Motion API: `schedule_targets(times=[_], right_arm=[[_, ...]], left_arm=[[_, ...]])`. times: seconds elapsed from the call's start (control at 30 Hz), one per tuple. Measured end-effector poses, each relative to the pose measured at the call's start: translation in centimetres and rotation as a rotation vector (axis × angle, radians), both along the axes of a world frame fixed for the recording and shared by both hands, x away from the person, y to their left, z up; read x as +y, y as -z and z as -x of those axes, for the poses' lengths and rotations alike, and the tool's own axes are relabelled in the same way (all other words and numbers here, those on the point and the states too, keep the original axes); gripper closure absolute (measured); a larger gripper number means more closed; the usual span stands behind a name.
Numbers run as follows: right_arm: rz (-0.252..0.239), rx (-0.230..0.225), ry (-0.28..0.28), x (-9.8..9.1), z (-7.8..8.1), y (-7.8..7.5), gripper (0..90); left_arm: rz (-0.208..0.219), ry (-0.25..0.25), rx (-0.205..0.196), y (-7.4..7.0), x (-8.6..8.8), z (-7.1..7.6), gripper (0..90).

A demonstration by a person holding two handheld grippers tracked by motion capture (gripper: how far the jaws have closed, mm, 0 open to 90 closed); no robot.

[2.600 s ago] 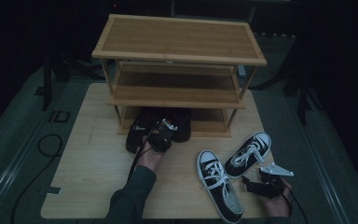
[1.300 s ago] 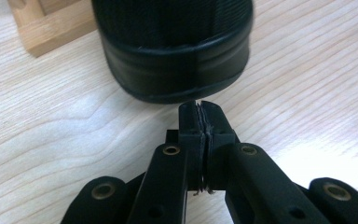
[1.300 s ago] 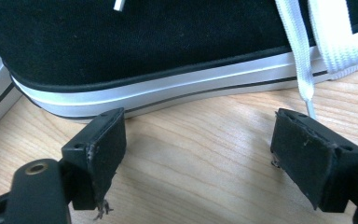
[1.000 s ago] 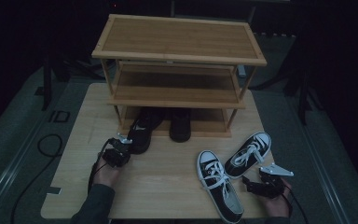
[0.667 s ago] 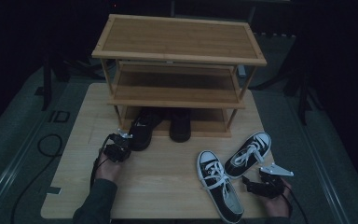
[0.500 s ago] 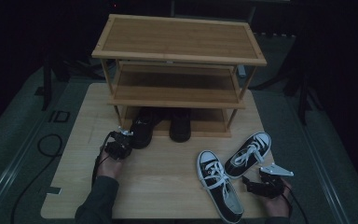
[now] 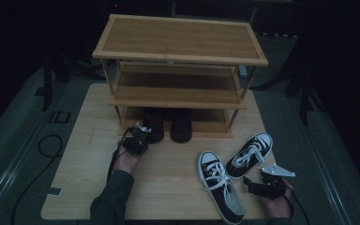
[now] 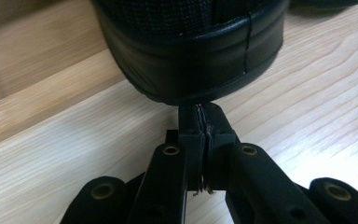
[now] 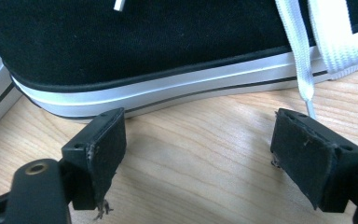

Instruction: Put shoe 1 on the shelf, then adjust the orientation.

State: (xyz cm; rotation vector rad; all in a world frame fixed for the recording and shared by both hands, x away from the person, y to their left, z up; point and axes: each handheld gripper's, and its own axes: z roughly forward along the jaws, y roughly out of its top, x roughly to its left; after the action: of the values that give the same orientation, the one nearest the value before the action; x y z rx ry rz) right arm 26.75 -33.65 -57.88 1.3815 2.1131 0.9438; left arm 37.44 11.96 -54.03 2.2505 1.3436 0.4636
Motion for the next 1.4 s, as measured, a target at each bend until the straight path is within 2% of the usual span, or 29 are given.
schedule_targets(times=[0.1,0.2,0.5,0.9,1.07,1.4], right_arm=[[0.0,0.0,0.0,0.0,0.0,0.0,17.8],[0.0,0.0,0.0,0.0,0.0,0.0,17.8],[0.0,0.0,0.0,0.0,0.0,0.0,17.8],[0.0,0.0,0.0,0.0,0.0,0.0,17.8],[0.0,0.0,0.0,0.0,0.0,0.0,17.8],[0.001,0.0,0.0,0.0,0.0,0.0,17.8]], left_arm=[[-0.012,0.018,0.016,0.3,-1.0,-0.4,88.2],[-0.009,0.022,0.016,0.4,-1.5,-0.5,88.2],[-0.016,0.038,0.029,0.3,-1.7,-0.8,86.9],[0.005,0.031,0.017,0.2,-0.2,-0.1,75.7],[0.022,0.017,0.014,0.3,1.2,0.2,69.9],[0.053,-0.011,-0.002,0.3,2.6,0.6,66.0]])
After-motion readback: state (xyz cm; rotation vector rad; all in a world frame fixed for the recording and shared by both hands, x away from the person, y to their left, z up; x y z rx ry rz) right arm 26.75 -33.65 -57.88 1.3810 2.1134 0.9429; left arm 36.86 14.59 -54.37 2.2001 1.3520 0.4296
